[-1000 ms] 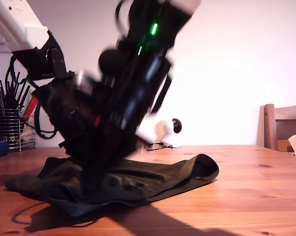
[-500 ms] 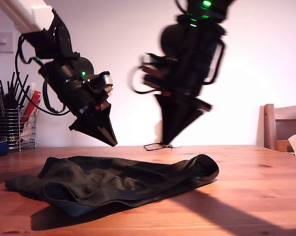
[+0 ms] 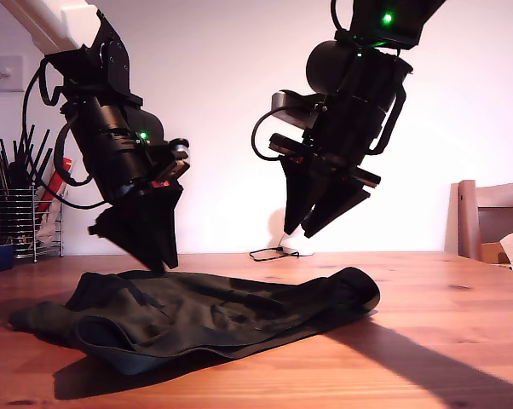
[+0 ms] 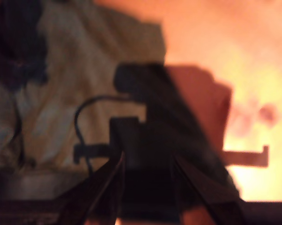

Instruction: Fold the underwear in front of you. After folding it, place it to the right side.

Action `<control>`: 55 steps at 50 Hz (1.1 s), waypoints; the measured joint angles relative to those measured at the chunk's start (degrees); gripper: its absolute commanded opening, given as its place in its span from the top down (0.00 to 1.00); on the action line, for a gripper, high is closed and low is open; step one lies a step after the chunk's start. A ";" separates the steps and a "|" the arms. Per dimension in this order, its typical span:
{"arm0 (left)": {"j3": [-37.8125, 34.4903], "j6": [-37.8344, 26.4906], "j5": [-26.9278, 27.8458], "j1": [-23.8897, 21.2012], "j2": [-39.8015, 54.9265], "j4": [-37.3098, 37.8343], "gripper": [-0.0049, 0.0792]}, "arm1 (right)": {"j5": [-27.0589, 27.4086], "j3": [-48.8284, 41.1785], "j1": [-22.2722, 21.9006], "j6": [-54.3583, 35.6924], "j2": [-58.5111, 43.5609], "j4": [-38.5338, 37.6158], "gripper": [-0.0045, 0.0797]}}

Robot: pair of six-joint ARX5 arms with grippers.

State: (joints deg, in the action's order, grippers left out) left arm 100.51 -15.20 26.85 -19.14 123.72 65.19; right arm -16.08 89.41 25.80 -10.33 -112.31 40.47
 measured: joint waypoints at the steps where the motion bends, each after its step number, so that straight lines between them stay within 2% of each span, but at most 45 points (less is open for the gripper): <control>1: 0.00 0.17 -0.04 -0.09 0.00 0.04 0.63 | 0.00 0.00 0.04 -0.02 0.00 -0.28 0.62; 8: 0.00 2.69 -0.63 -0.79 0.00 1.33 0.63 | 0.00 0.00 0.15 -0.04 -0.04 -1.77 0.62; 16: -0.50 3.10 -3.76 -3.43 0.00 0.48 0.63 | -0.02 0.00 -0.33 -0.07 -0.07 -2.58 0.62; 28: -7.67 3.37 -8.98 -7.17 0.11 -2.23 0.63 | -0.04 0.00 -1.16 -0.07 -0.07 -2.75 0.62; 33: -7.85 4.31 -10.45 -7.23 0.09 -1.99 0.63 | -0.07 0.00 -1.73 -0.07 -0.07 -2.75 0.62; 44: -9.51 4.50 -10.95 -7.37 0.00 5.44 0.63 | -0.09 0.00 -1.81 -0.07 -0.07 -3.74 0.62; 55: -16.98 2.86 -9.84 -9.22 -1.25 11.45 0.63 | -0.70 0.00 -1.81 -0.04 -0.11 -4.20 0.62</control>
State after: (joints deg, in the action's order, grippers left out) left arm 83.53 -12.34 17.02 -28.36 122.48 76.64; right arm -16.78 89.41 23.99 -10.37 -112.42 36.27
